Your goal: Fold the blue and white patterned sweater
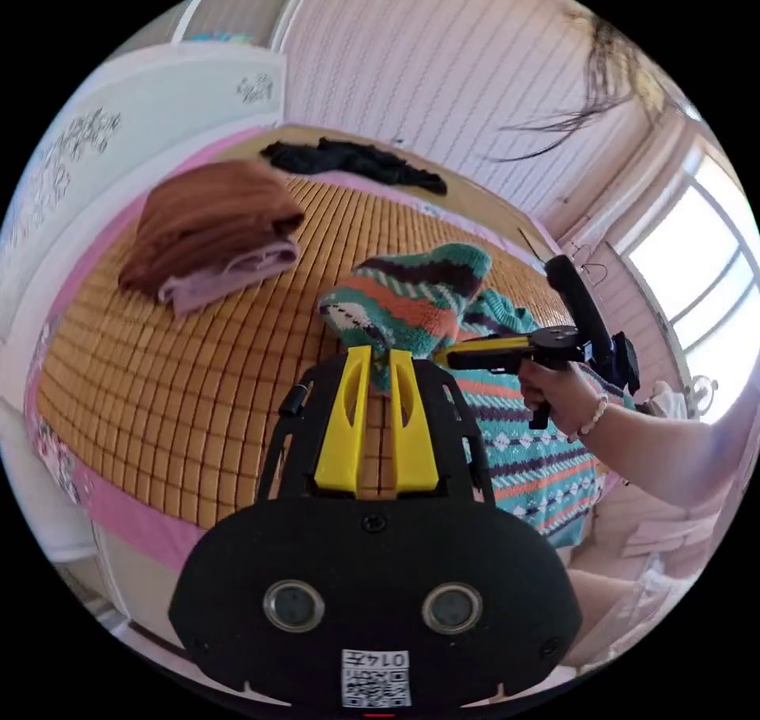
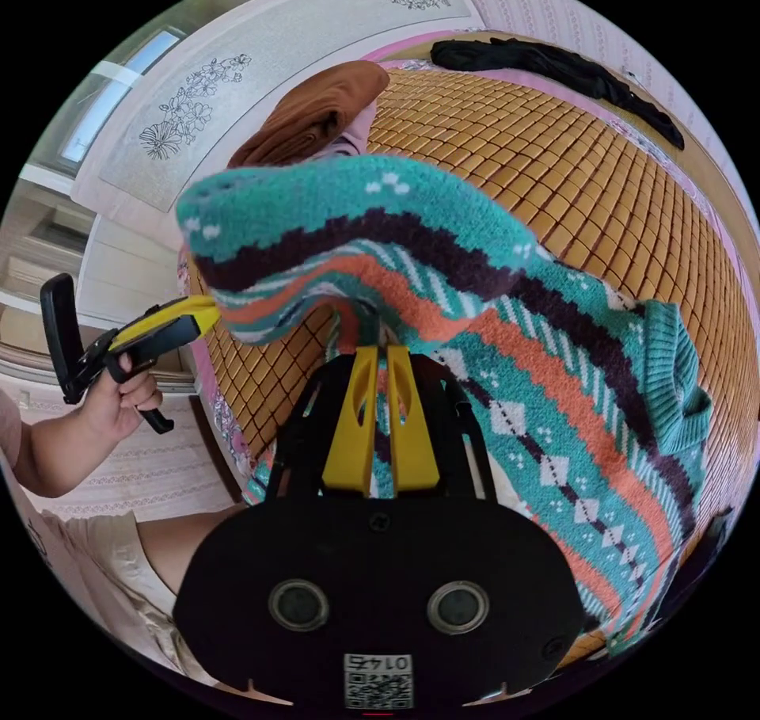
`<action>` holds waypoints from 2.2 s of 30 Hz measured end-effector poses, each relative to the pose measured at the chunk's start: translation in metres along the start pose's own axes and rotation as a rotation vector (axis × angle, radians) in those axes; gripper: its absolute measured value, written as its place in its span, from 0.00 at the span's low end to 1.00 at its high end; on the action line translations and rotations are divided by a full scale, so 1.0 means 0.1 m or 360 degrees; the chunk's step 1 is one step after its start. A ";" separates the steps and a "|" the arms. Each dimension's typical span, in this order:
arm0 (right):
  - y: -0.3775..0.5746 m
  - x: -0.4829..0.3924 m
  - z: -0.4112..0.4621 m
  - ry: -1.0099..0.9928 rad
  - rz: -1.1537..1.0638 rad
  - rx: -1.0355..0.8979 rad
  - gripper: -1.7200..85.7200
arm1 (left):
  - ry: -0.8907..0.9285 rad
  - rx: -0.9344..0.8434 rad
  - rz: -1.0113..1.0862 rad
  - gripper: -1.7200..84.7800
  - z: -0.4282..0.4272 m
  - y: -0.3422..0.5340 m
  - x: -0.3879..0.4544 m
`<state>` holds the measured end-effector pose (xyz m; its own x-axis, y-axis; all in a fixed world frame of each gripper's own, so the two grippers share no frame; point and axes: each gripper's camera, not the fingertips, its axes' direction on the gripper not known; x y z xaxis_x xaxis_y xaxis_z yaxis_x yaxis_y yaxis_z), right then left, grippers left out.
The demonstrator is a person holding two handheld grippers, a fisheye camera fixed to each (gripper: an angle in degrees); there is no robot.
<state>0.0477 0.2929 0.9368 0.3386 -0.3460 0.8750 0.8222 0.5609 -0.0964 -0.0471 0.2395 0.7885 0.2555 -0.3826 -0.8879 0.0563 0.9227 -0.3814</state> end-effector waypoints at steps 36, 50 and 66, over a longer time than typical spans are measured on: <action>-0.56 -0.21 0.24 -0.0088 0.0049 0.0155 0.02 | -0.0529 0.0453 -0.0556 0.08 -1.97 -0.30 -2.28; -0.45 -0.40 0.82 0.0033 -0.0097 -0.0198 0.01 | -0.0187 -0.0005 -0.1117 0.12 -1.13 0.22 -2.66; 0.13 -0.10 0.61 0.0031 0.0108 0.0015 0.01 | 0.0257 0.0502 -0.0270 0.01 -1.79 0.16 -1.17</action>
<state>0.0270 0.3496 0.9563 0.4026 -0.3213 0.8571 0.7928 0.5905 -0.1510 -0.2486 0.2907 0.8400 0.0631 -0.5103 -0.8577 0.3851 0.8053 -0.4508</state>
